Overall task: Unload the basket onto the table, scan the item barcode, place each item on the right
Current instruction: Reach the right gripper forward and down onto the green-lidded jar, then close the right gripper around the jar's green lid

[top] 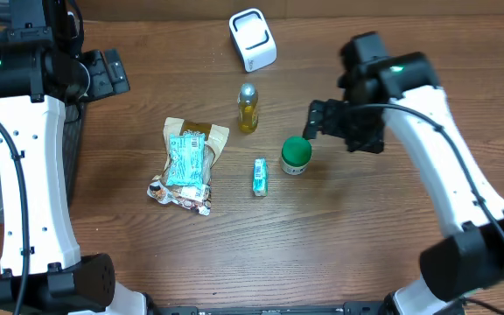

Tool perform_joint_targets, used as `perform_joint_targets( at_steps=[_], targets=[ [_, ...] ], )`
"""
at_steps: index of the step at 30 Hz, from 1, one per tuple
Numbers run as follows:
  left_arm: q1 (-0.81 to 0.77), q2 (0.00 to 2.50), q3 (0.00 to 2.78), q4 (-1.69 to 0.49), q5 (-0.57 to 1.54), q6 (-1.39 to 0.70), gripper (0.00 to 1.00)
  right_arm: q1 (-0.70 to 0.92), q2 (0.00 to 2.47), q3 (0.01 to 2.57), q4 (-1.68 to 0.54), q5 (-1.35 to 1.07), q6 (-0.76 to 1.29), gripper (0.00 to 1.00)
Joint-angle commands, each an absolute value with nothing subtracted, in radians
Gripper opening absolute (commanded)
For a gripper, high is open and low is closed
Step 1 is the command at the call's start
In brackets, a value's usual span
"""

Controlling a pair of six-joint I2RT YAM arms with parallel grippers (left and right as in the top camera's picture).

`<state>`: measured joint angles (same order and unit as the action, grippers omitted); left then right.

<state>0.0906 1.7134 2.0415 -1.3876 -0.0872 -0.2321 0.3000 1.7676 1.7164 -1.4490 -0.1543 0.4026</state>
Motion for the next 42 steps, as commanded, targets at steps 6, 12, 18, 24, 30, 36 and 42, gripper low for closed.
perform_joint_targets(
  at_steps=[6,12,18,24,30,36,42],
  targets=[
    [0.091,1.719,2.043,-1.387,-0.093,-0.228,1.00,0.415,1.877,1.719,-1.365,-0.057,0.503,1.00],
    [0.091,1.719,2.043,-1.387,-0.093,-0.228,1.00,0.454,1.924,1.715,-1.338,-0.042,0.532,1.00],
    [0.091,1.719,2.043,-1.387,-0.093,-0.228,1.00,0.455,1.975,1.692,-1.288,-0.043,0.532,1.00],
    [0.091,1.719,2.043,-1.387,-0.093,-0.228,1.00,0.455,2.021,1.663,-1.264,-0.045,0.536,1.00],
    [0.091,1.719,2.043,-1.387,-0.093,-0.228,1.00,0.455,2.026,1.612,-1.200,-0.042,0.536,1.00],
    [0.091,1.719,2.043,-1.387,-0.093,-0.228,1.00,0.455,2.026,1.561,-1.144,-0.038,0.536,1.00],
    [0.091,1.719,2.043,-1.387,-0.093,-0.228,0.99,0.455,2.026,1.555,-1.138,-0.038,0.536,0.97]
  ],
)
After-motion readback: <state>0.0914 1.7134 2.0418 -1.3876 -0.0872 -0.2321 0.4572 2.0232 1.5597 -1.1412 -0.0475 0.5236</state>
